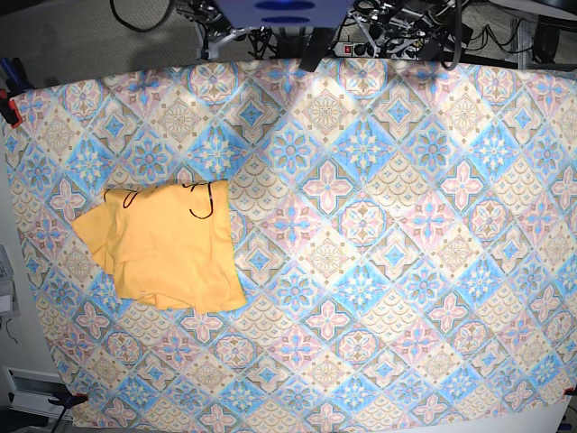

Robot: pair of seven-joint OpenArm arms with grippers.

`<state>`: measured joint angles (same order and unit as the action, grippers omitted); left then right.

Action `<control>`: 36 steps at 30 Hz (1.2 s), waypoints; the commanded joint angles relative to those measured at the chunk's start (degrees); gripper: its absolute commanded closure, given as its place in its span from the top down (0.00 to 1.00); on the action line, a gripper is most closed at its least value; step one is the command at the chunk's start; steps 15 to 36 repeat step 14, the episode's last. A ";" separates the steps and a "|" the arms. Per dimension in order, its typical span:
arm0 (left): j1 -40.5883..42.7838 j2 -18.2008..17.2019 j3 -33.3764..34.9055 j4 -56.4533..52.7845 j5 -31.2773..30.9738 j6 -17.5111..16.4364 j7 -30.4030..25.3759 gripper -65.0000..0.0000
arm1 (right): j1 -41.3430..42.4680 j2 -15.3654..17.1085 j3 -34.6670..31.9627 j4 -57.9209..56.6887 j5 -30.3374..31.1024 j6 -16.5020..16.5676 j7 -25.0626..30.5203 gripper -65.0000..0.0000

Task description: Fold the T-shirt properly

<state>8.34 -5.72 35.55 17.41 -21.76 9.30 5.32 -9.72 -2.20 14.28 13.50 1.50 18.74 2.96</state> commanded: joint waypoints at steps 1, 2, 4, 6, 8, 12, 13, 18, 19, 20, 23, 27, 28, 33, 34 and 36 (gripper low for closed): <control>0.23 0.05 0.10 0.31 0.26 0.33 -0.09 0.00 | -0.53 0.66 0.18 0.09 0.04 -0.06 0.25 0.00; 0.23 0.05 0.10 0.39 0.26 0.33 -0.09 0.00 | -0.53 0.66 0.27 0.09 0.04 -0.06 0.25 0.00; 0.23 0.05 0.01 0.39 0.09 0.33 -0.09 0.00 | -0.44 0.66 0.18 0.09 0.04 -0.06 0.25 0.00; -0.38 0.05 -0.08 0.31 0.00 0.33 -0.09 0.00 | 0.88 0.66 0.18 0.17 0.04 -0.06 0.25 0.00; -0.56 0.05 -0.17 0.13 -0.09 0.33 -0.09 0.00 | 1.85 0.66 0.09 0.17 0.04 -0.06 0.25 0.00; -0.56 0.13 -0.25 0.13 -0.09 0.33 -0.09 0.00 | 2.11 0.66 0.09 0.17 -0.22 -0.06 0.25 0.00; -0.56 0.13 -0.25 0.13 -0.18 0.33 -0.09 0.00 | 2.11 0.66 0.09 0.17 -0.22 -0.06 0.25 0.00; -0.47 0.22 -0.25 0.31 -0.18 0.33 -0.09 0.00 | 2.11 0.66 0.09 0.17 -0.22 -0.06 0.25 0.00; -0.47 0.22 -0.25 0.31 -0.18 0.33 -0.09 0.00 | 2.11 0.66 0.09 0.17 -0.22 -0.06 0.25 0.00; -0.47 0.22 -0.25 0.31 -0.18 0.33 -0.09 0.00 | 2.11 0.66 0.09 0.17 -0.22 -0.06 0.25 0.00; -0.47 0.22 -0.25 0.31 -0.18 0.33 -0.09 0.00 | 2.11 0.66 0.09 0.17 -0.22 -0.06 0.25 0.00; -0.47 0.22 -0.25 0.31 -0.18 0.33 -0.09 0.00 | 2.11 0.66 0.09 0.17 -0.22 -0.06 0.25 0.00; -0.47 0.22 -0.25 0.31 -0.18 0.33 -0.09 0.00 | 2.11 0.66 0.09 0.17 -0.22 -0.06 0.25 0.00; -0.47 0.22 -0.25 0.31 -0.18 0.33 -0.09 0.00 | 2.11 0.66 0.09 0.17 -0.22 -0.06 0.25 0.00; -0.47 0.22 -0.25 0.31 -0.18 0.33 -0.09 0.00 | 2.11 0.66 0.09 0.17 -0.22 -0.06 0.25 0.00; -0.47 0.22 -0.25 0.31 -0.18 0.33 -0.09 0.00 | 2.11 0.66 0.09 0.17 -0.22 -0.06 0.25 0.00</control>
